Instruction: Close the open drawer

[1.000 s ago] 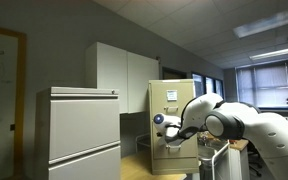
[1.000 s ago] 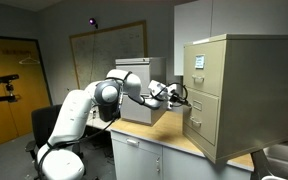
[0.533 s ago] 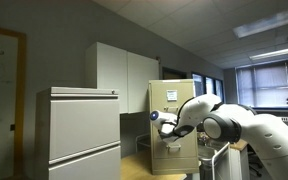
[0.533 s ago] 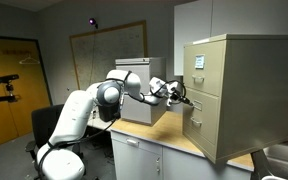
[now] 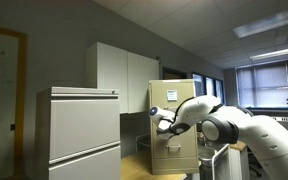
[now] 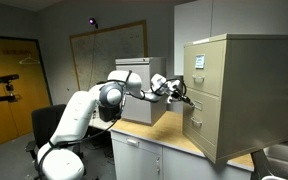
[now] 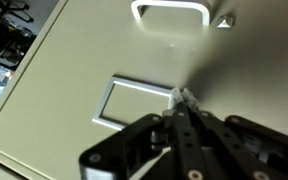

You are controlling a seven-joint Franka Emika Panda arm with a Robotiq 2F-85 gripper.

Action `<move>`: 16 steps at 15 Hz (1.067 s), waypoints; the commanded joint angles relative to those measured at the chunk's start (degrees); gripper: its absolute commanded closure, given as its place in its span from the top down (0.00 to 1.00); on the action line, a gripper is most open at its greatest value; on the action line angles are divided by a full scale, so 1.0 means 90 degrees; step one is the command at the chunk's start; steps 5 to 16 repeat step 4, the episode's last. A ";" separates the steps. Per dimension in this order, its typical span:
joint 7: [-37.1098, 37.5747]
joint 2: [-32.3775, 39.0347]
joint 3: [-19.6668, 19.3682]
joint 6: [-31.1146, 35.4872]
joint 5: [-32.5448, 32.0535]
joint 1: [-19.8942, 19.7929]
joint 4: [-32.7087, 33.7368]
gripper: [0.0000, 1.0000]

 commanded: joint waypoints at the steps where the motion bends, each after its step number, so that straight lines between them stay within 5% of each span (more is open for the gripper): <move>1: -0.1225 0.0440 0.0334 0.0927 0.1342 -0.0799 0.0764 0.07; 2: -0.1278 0.0055 0.0377 0.0877 0.1759 -0.0663 0.0203 0.28; 4: -0.1439 -0.0480 0.0674 0.1167 0.2258 -0.0718 -0.0635 0.35; 16: -0.1439 -0.0480 0.0674 0.1167 0.2258 -0.0718 -0.0635 0.35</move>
